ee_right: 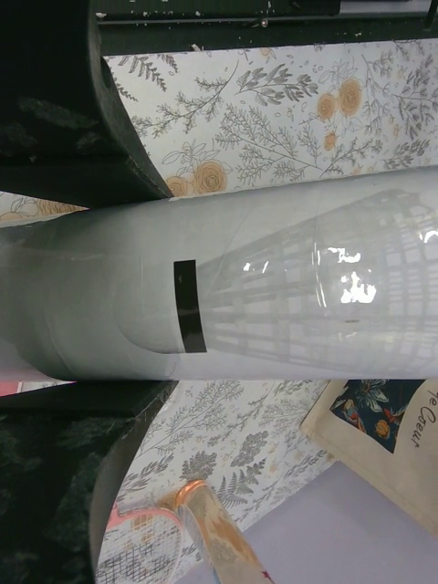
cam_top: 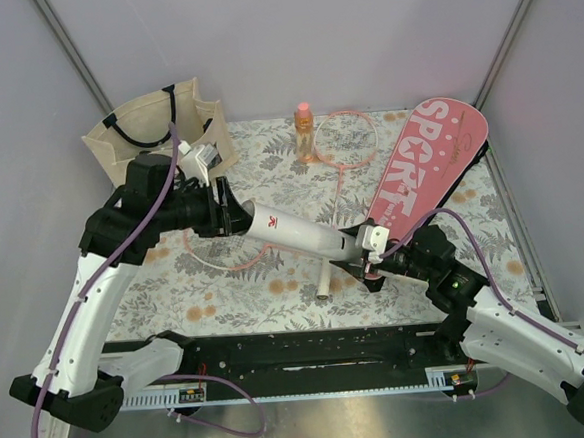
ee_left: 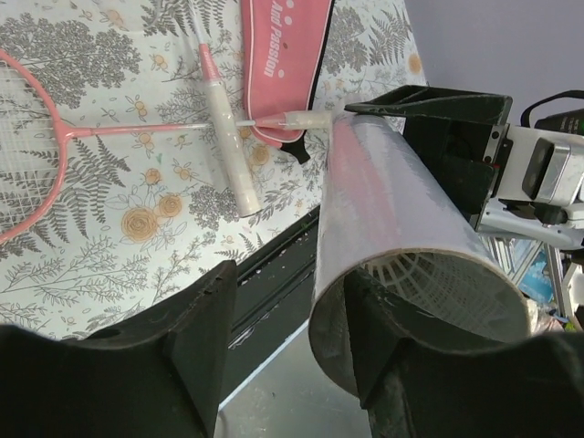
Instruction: Pack up the badminton gear
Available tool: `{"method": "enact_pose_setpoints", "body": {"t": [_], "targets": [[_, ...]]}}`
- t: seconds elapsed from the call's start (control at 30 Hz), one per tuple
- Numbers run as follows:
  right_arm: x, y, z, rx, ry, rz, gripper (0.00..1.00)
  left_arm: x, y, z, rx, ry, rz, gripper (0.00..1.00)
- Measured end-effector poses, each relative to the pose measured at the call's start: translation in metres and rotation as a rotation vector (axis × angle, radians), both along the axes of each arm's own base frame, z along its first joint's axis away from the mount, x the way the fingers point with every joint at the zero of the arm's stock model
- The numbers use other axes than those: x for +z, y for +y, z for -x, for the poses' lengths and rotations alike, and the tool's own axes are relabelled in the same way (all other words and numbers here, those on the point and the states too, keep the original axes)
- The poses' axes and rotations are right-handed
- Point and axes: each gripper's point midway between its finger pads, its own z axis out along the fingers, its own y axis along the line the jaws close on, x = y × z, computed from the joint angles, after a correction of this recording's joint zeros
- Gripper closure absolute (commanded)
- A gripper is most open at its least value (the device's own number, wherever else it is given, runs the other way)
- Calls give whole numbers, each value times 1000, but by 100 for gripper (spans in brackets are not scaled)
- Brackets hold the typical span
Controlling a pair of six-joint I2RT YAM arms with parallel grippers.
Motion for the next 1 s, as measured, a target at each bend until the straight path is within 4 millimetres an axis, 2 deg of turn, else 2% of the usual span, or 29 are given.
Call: {"method": "enact_pose_setpoints", "body": {"t": [0.1,0.23,0.3,0.43,0.57,0.83,0.9,1.0], "targets": [[1,1,2,9,4,-6,58,-1,-3,1,-10,-3,2,43],[2,1,2,7,10,-15,57,1,0,-1,7,-16,-9,34],[4,2,2,6,13,-23,57,4,2,-3,21,-32,-17,25],[8,0,0,-14,22,-45,58,21,9,-5,55,-91,-30,10],[14,-5,-3,-50,25,-67,58,47,20,-8,102,-178,-49,3],[16,-10,-8,-104,47,-89,59,114,55,-21,258,-418,-111,1],[17,-11,-9,-116,56,-97,59,121,65,-26,299,-455,-142,1],[19,-14,-12,-143,64,-113,59,119,84,-38,381,-487,-224,1]]}}
